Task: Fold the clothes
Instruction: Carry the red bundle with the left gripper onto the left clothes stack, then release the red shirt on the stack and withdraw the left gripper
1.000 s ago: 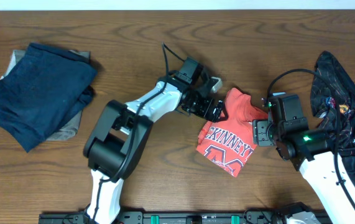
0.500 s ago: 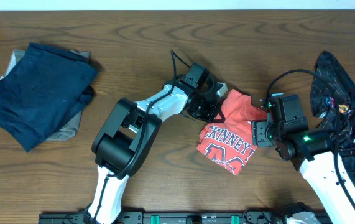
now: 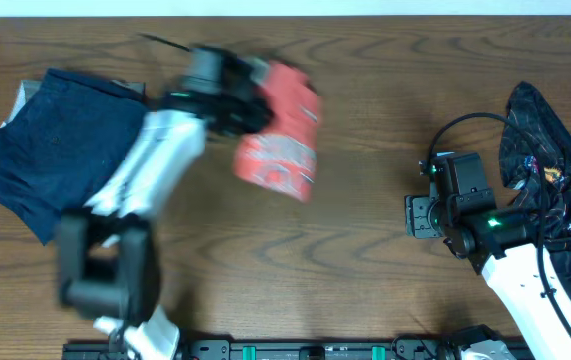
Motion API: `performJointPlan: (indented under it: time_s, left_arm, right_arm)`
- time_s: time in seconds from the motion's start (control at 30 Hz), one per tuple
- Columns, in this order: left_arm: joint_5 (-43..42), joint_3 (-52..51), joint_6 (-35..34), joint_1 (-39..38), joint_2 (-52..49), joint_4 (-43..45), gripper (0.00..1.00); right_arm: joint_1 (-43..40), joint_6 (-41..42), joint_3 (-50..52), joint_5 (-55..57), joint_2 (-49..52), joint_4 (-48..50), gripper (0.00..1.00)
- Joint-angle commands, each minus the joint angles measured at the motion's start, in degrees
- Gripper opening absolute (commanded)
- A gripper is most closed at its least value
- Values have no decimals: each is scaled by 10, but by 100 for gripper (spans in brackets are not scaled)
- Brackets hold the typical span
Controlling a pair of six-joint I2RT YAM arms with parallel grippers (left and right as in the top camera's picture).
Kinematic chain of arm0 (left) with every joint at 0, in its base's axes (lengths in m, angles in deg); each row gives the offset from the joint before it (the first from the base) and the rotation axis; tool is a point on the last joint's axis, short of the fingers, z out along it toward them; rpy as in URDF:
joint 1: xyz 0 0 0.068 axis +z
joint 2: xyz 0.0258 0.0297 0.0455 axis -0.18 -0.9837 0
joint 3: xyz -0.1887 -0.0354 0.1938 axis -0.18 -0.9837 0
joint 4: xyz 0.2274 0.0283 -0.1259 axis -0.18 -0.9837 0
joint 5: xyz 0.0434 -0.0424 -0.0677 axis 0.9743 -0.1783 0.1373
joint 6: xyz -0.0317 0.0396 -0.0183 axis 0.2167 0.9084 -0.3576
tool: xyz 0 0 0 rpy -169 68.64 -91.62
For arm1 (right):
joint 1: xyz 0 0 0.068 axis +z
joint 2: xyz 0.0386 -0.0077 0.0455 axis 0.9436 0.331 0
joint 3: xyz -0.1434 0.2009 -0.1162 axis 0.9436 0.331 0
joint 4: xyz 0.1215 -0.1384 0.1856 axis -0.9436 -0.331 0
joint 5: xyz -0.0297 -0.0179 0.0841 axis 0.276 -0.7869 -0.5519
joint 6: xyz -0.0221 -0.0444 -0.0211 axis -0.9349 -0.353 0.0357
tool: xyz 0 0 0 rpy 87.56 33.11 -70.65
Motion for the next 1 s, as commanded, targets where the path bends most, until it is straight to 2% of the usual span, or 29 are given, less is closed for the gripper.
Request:
performJointPlan:
  time_s: [0.0, 0.13, 0.3, 0.5, 0.53, 0.57, 0.6, 0.63, 0.67, 0.73, 0.97]
  left_arm:
    - [72, 10, 22, 87, 77, -5, 6]
    - [93, 10, 22, 202, 116, -5, 6]
    - [107, 9, 21, 335, 113, -5, 6]
    - [107, 9, -14, 439, 81, 5, 6]
    - [107, 9, -23, 449, 75, 3, 12]
    - [106, 8, -32, 457, 67, 2, 27]
    - [103, 7, -44, 464, 57, -1, 47]
    - [99, 7, -54, 467, 50, -3, 61]
    - [90, 7, -63, 468, 42, -4, 75]
    - [62, 7, -63, 468, 34, -3, 96]
    - [52, 7, -63, 460, 55, 13, 98]
  right_arm:
    - [-2, 6, -7, 4, -5, 3, 70]
    - [-2, 3, -7, 13, -5, 2, 71]
    - [-2, 4, -7, 13, -5, 2, 71]
    - [-2, 4, -7, 13, -5, -1, 71]
    - [-2, 4, -7, 13, -5, -2, 71]
    - [-2, 4, -7, 13, -5, -2, 71]
    - [-2, 3, -7, 13, -5, -2, 72]
    - [-2, 3, -7, 13, -5, -2, 72]
    - [-2, 3, -7, 13, -5, -2, 72]
    - [-2, 4, -7, 13, -5, -3, 72]
    - [-2, 3, -7, 13, -5, -11, 72]
